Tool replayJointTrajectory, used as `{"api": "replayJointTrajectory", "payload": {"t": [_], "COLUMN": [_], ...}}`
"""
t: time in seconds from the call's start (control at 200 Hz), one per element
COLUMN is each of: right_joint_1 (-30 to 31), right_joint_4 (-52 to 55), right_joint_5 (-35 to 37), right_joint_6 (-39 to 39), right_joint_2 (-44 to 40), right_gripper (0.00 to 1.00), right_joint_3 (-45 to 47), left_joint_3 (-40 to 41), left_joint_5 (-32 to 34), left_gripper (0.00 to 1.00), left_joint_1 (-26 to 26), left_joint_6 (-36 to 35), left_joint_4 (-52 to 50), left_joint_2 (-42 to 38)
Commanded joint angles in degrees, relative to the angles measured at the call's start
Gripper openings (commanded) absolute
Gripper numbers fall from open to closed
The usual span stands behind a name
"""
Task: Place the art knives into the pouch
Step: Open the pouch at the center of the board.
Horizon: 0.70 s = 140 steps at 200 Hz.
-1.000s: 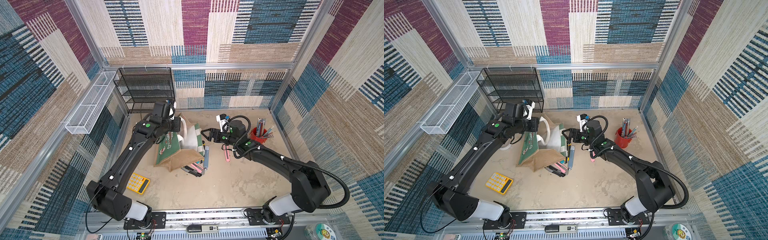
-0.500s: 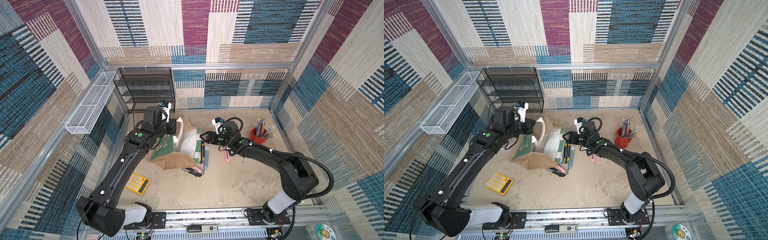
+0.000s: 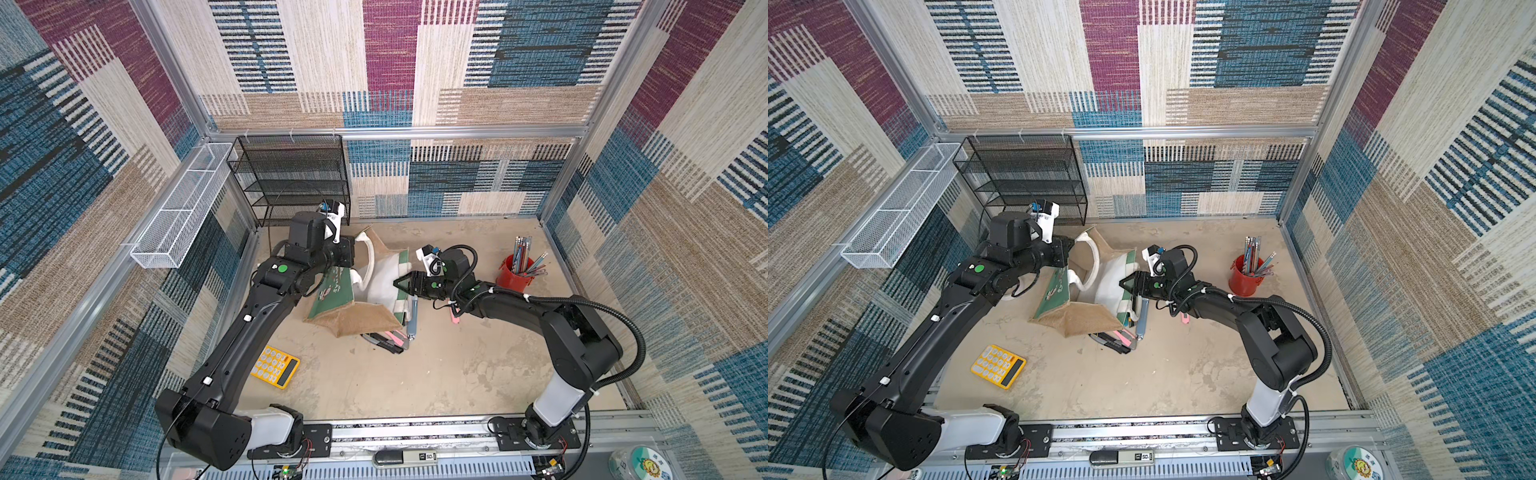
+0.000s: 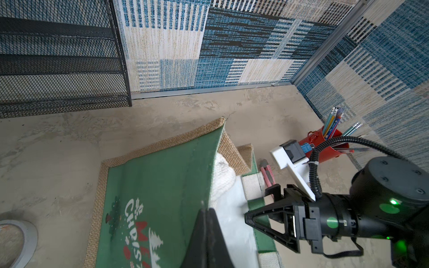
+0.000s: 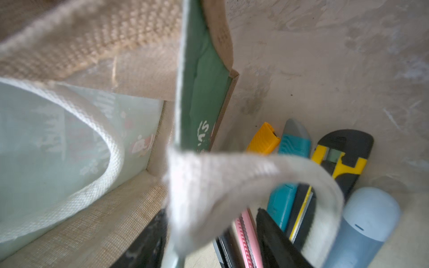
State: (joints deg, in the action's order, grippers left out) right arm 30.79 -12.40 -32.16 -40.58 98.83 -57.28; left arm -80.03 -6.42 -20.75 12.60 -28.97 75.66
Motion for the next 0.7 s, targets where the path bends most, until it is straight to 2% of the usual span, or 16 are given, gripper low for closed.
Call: {"api": "replayJointTrajectory", "payload": {"t": [0.0, 0.08, 0.175, 0.421, 0.441, 0.476, 0.506, 0.616, 0.696], "right_joint_1": [0.1, 0.1, 0.1, 0.7, 0.6, 0.7, 0.8, 1.4, 1.8], "right_joint_4": [-4.1, -4.8, -1.5, 12.5, 13.1, 14.1, 15.0, 18.0, 19.8], "right_joint_5": [-1.7, -1.3, 1.2, 10.8, 11.0, 11.3, 11.3, 11.3, 10.6], "right_joint_6": [-1.3, -1.7, 0.4, 8.6, 8.9, 9.3, 9.5, 10.2, 10.7], "right_joint_2": [0.8, 0.6, 0.2, 0.4, 0.6, 1.0, 1.4, 3.4, 4.7], "right_gripper": [0.43, 0.2, 0.0, 0.0, 0.0, 0.0, 0.0, 0.0, 0.0], "right_joint_3": [-1.1, -1.6, -4.3, -16.1, -16.6, -18.1, -19.1, -23.6, -26.6], "left_joint_3": [0.2, 0.6, 0.6, -0.5, -0.5, -0.6, -0.5, -0.9, -1.3], "left_joint_5": [-1.9, -2.0, -0.9, 7.7, 8.4, 9.4, 10.3, 11.5, 11.6], "left_gripper": [0.0, 0.0, 0.0, 0.0, 0.1, 0.34, 0.45, 0.75, 0.88], "left_joint_1": [0.0, 0.0, 0.1, 0.7, 0.8, 1.1, 1.2, 1.4, 1.5], "left_joint_6": [0.9, 0.8, 0.6, 0.5, 0.6, 0.6, 0.7, -0.6, -1.6], "left_joint_4": [4.1, 4.1, 3.2, -2.8, -3.3, -4.0, -4.4, -6.3, -7.9], "left_joint_2": [0.0, 0.1, 0.1, -1.1, -1.2, -1.5, -1.9, -2.5, -1.9]}}
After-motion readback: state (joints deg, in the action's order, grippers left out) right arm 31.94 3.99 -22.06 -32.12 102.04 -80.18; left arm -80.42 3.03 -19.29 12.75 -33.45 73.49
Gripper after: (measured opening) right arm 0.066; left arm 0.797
